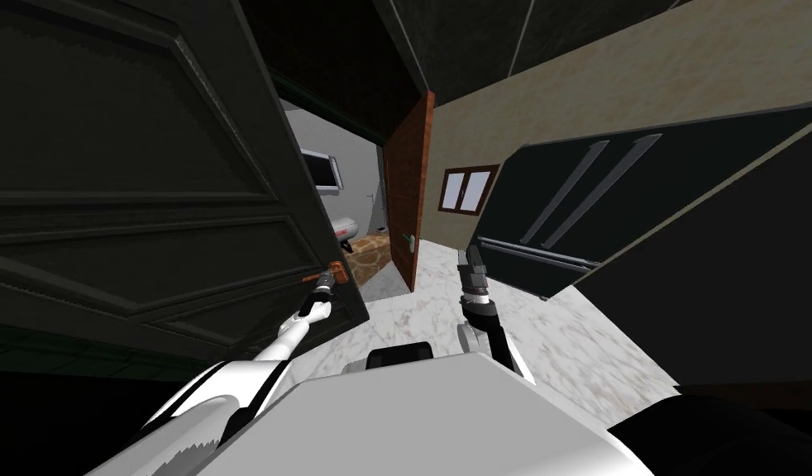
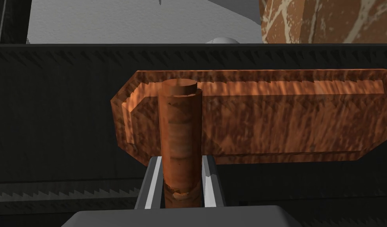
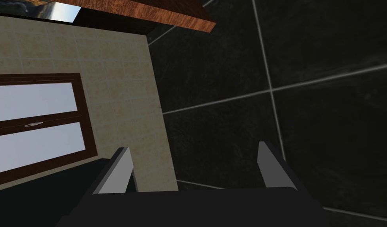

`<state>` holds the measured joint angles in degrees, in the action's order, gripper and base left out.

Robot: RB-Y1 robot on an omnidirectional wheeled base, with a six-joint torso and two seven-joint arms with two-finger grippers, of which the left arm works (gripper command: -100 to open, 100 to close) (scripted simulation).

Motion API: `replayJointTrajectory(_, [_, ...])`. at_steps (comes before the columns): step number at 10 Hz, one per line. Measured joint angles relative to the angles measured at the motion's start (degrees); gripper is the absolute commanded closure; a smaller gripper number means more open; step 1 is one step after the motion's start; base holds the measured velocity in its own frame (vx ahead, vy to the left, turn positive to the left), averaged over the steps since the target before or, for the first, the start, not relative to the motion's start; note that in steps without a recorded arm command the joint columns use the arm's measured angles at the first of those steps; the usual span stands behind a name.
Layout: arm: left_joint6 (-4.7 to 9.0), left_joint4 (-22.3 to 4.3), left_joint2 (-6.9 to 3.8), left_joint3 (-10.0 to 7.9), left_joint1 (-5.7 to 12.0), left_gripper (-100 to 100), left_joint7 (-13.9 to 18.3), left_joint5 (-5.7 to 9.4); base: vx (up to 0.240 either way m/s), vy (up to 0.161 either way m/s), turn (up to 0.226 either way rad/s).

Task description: Pull the door open

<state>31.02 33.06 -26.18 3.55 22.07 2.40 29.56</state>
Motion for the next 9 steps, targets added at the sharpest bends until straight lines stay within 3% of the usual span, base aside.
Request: replayJointTrajectory(9, [0.43, 1.6, -1.05, 4.16, -0.52, 100, 3.9, -1.6, -0.189, 0.048, -0.088])
